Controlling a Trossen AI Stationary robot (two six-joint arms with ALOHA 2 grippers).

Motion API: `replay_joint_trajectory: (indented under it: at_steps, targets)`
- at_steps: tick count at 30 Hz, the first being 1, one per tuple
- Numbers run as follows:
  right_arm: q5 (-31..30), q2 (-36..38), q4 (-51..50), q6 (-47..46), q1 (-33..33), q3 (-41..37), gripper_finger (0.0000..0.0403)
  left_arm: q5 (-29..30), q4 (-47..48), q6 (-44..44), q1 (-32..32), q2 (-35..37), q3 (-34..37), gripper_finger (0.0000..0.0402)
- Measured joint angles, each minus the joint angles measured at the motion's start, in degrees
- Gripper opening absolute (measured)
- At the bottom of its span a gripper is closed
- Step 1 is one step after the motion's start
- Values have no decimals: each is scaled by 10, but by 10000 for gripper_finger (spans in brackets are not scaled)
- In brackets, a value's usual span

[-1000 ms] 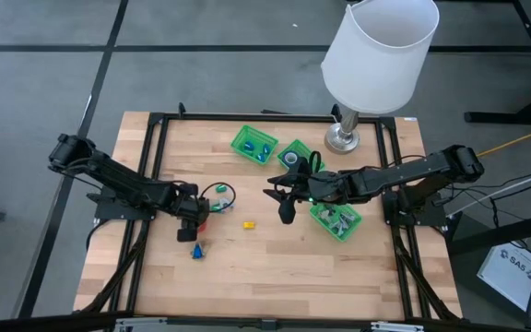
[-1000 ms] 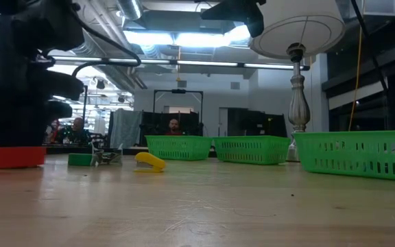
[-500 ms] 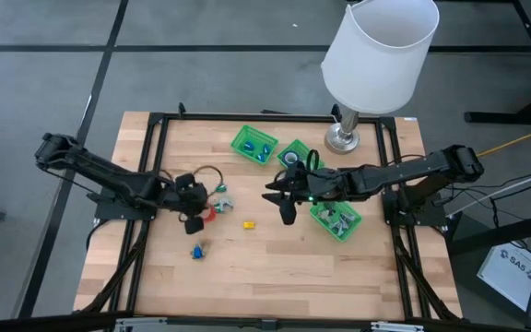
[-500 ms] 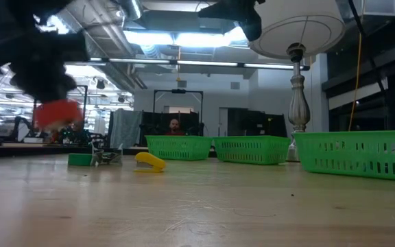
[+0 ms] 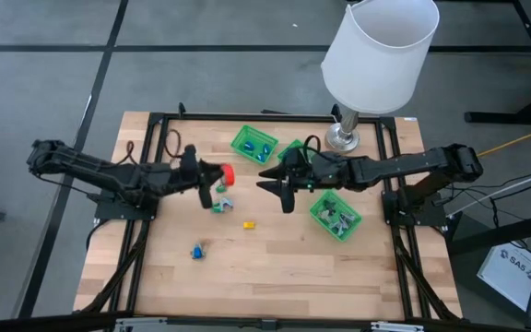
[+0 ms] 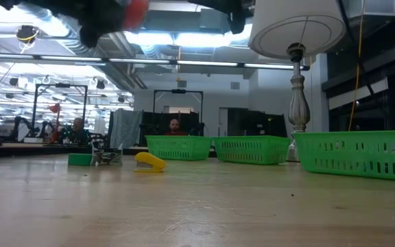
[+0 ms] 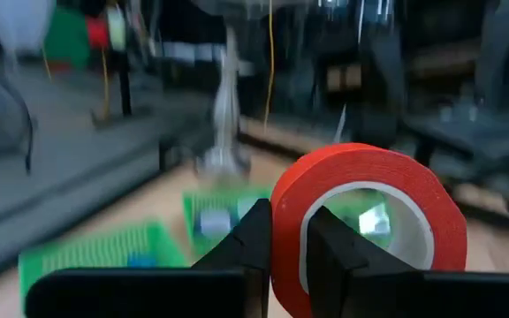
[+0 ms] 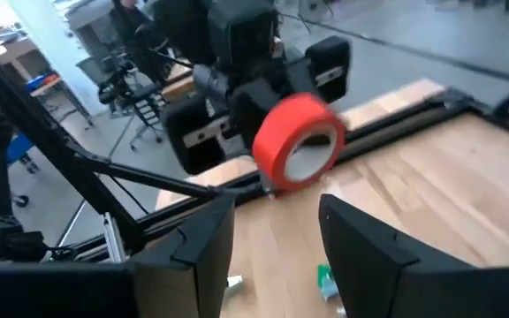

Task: Pick and place Stapler, Stapler remover, tape
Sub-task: Put the red tape into the middle basket

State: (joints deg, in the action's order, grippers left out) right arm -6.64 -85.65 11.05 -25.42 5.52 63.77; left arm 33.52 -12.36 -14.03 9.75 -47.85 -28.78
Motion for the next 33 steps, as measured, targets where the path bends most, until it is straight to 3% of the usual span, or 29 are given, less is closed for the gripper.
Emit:
replay_joint_trajectory:
  at_steps: [5, 11, 16, 24, 29, 33]
  targets:
    - [7, 0, 32, 76, -6, 0, 172, -10, -97, 66, -34, -10, 0, 32]
    - [20, 0, 67, 169, -27, 0, 172, -108, -162, 32, -75, -31, 0, 36]
    - [79, 0, 75, 169, -51, 0, 172, -112, -220, 23, -103, -61, 0, 44]
    - [108, -17, 91, 169, -75, 6, 172, -127, -289, -2, -132, -108, 0, 45]
    - [163, -73, 91, 171, -91, 56, 172, -125, -300, -20, -142, -125, 0, 45]
    - [172, -96, 89, 185, -100, 92, 172, -112, -304, -19, -142, -117, 1, 47]
